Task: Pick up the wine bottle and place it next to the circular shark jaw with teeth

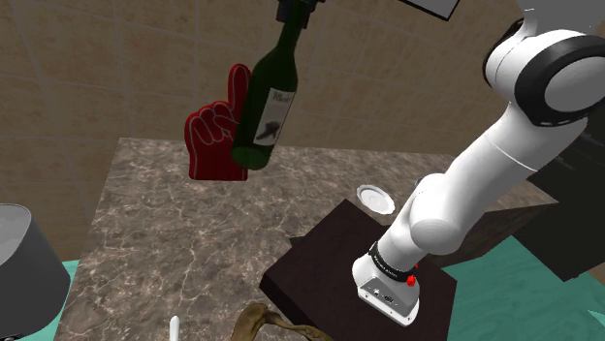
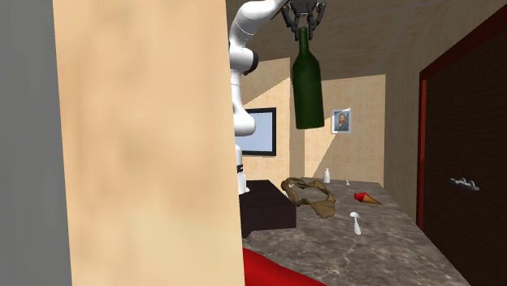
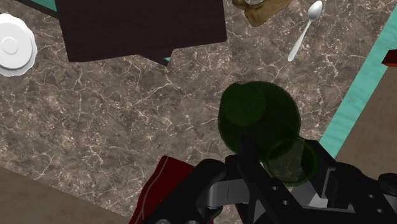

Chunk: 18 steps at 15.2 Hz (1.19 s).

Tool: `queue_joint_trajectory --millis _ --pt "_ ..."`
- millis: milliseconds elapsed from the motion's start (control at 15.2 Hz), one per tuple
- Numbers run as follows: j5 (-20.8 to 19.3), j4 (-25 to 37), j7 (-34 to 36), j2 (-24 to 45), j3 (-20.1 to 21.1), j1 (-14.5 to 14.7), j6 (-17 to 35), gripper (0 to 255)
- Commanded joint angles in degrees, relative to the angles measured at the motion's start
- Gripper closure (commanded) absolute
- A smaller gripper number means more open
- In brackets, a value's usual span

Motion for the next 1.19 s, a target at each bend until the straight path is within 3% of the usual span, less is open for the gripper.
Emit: queue_joint_trajectory --millis 0,264,1122 --pt "1.35 -4.0 1.32 -4.27 0.42 0.5 0.04 255" --pt "3.86 -10.81 3.82 -11.67 1.36 1.62 0.08 255" --pt "4.68 -27.69 1.29 -18.17 1.07 1.94 10.4 255"
